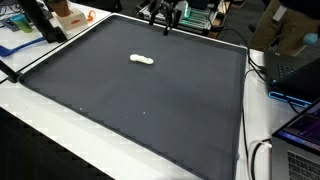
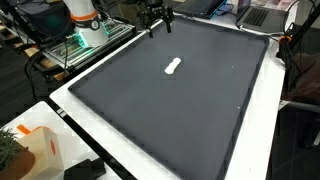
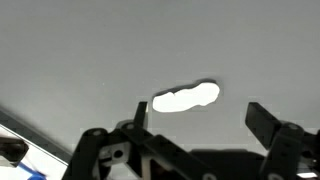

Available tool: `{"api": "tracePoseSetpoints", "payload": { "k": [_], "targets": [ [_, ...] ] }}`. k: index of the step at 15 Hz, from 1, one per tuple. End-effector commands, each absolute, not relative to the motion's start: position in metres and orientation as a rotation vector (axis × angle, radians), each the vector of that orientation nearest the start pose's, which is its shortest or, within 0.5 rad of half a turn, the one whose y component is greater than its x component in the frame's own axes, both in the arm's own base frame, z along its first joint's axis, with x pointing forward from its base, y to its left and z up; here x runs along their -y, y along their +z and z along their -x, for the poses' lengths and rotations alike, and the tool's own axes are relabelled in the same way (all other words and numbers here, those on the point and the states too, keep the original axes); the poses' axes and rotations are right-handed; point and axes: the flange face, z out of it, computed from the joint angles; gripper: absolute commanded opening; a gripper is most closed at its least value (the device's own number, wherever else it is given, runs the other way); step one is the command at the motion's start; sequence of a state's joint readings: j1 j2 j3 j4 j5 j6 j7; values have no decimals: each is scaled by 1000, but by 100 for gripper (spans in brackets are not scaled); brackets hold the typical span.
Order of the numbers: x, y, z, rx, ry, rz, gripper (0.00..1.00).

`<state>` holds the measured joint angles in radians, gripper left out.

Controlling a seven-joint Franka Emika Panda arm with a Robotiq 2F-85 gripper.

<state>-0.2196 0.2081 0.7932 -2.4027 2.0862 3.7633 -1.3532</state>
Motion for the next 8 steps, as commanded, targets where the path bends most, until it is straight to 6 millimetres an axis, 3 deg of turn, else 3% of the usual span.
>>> {"api": "tracePoseSetpoints", "payload": {
  "k": [1, 5, 8],
  "targets": [
    [-103, 277, -343, -345, -757, 3155, 100],
    [-98, 278, -315, -167, -813, 3159, 100],
    [-96, 276, -301, -173, -813, 3156, 100]
  ]
}}
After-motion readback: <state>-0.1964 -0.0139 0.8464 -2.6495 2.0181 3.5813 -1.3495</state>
